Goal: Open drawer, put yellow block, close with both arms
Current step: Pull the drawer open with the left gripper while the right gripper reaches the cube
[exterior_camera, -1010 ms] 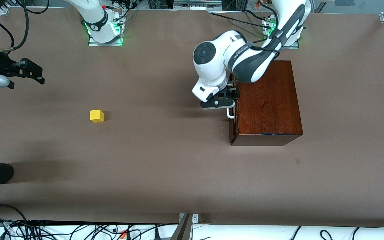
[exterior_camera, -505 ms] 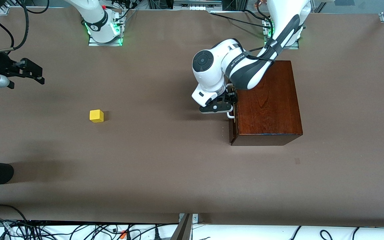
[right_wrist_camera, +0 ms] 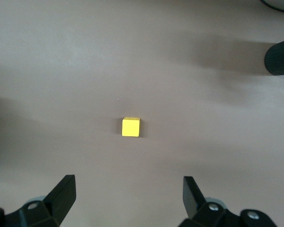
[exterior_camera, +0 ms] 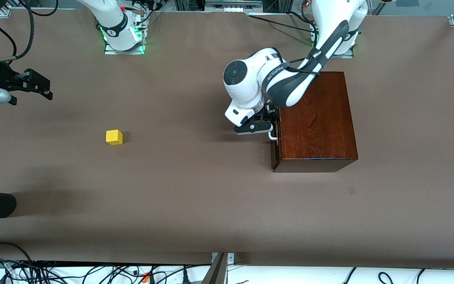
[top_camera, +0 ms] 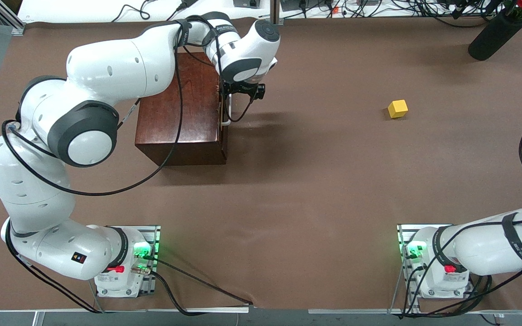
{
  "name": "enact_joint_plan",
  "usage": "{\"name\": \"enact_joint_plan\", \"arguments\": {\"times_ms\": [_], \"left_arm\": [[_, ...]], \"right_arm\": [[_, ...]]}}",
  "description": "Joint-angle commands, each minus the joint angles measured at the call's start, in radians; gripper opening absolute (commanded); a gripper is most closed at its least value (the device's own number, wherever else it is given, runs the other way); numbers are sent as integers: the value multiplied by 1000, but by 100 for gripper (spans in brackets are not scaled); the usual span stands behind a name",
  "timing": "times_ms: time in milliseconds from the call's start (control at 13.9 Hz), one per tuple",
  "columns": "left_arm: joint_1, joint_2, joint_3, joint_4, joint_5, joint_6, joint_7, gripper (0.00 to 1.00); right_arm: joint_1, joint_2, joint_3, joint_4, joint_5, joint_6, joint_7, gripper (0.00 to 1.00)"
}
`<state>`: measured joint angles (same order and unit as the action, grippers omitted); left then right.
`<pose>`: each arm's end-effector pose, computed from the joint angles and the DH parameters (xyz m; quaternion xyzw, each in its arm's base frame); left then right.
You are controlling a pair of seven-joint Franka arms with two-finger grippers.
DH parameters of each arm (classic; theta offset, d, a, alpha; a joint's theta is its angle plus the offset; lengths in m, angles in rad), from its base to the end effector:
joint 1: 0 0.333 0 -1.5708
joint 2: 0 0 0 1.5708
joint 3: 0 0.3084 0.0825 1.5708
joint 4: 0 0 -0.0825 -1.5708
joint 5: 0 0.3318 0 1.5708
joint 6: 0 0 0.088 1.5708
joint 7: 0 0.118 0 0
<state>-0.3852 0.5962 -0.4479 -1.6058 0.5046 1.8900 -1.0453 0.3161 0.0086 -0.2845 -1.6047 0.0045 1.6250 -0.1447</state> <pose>0.4668 -0.3995 0.3016 -0.9878 -0.0150 -0.0126 0.1543 0.5091 0.0172 0.5922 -0.9961 -0.0879 -0.0061 0.0007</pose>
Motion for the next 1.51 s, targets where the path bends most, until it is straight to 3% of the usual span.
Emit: {"name": "enact_joint_plan", "arguments": {"times_ms": [0,361,721,1082,1298,1443], "left_arm": [[-11,25,-3,10,49,6,-48,100],[-12,31,-5,20,48,8,-50,100],[-21,80,-8,86,38,8,-52,100],[-54,116,-9,155,26,12,-55,100],[-83,137,-9,204,-6,12,-55,100],[-96,149,-9,231,-20,12,-55,100]], "right_arm": [[4,11,-1,17,5,-1,-6,100],[6,54,1,17,22,16,-16,100],[-2,163,2,19,15,36,-24,100],[4,189,2,-6,9,45,-33,100],[8,180,5,-166,22,210,-24,100],[8,185,7,-289,75,368,-23,100]]}}
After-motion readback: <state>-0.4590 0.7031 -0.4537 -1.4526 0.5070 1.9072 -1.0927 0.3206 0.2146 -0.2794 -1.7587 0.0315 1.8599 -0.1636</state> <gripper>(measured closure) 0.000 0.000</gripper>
